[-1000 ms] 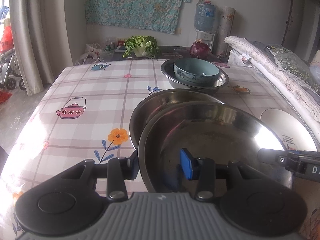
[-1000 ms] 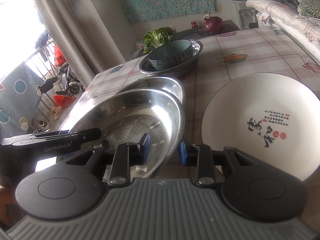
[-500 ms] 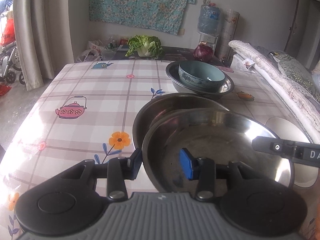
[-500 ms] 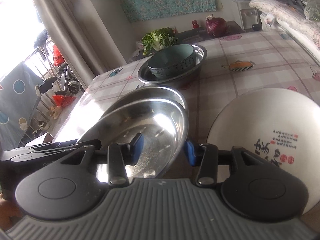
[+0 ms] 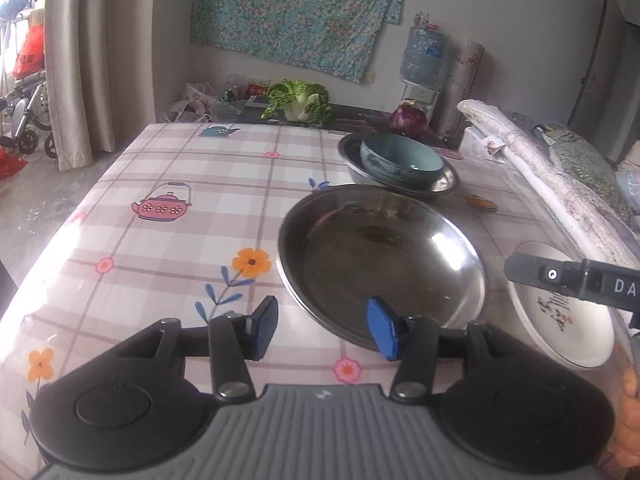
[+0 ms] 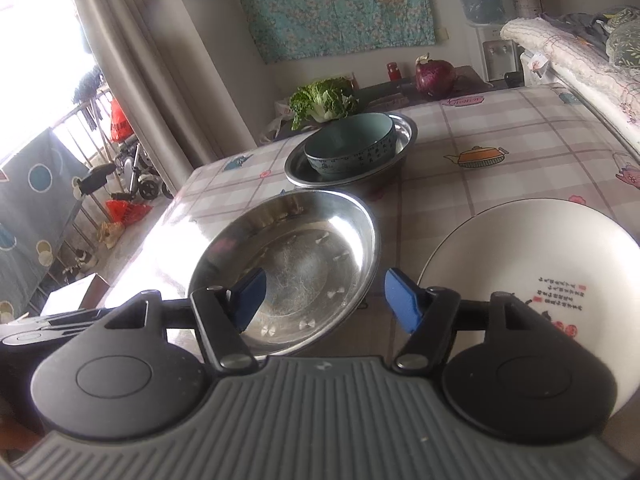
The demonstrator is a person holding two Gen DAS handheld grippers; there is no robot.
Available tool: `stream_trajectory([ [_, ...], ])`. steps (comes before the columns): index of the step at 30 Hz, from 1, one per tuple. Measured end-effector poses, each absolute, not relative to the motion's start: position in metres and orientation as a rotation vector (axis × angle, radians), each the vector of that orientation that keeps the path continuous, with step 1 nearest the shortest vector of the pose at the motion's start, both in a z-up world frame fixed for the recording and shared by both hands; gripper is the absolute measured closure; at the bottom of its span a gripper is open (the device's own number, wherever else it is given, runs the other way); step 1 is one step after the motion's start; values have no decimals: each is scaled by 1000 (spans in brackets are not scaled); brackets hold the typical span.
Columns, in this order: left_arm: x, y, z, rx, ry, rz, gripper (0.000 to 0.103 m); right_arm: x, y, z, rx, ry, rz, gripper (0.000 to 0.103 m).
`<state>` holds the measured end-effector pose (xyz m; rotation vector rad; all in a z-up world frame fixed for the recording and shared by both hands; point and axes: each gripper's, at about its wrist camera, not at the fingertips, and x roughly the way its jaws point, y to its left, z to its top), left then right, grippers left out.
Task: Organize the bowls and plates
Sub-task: 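Move both tools to the white calligraphy plate and close them on its rim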
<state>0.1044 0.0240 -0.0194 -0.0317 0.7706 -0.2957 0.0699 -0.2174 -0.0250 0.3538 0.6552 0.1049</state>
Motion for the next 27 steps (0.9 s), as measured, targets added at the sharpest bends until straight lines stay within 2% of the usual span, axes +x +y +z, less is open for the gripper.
stream_trajectory([
  [3, 91, 13, -15, -18, 763, -352, 41, 51, -231, -21, 374, 623, 87, 37],
  [5, 82, 2, -13, -6, 762, -414, 31, 35, -243, -19, 386, 598, 64, 37],
  [11, 65, -50, -19, -31, 795, -627, 24, -8, -301, -11, 402, 527, -50, 37],
  [22, 75, -142, -59, -122, 842, -660, 22, -30, -402, -41, 446, 550, -203, 37],
  [24, 78, -151, -64, -94, 832, -632, 25, -24, -411, -49, 455, 561, -197, 39],
  [27, 82, -158, -69, -56, 831, -596, 35, -10, -416, -58, 453, 580, -175, 46],
])
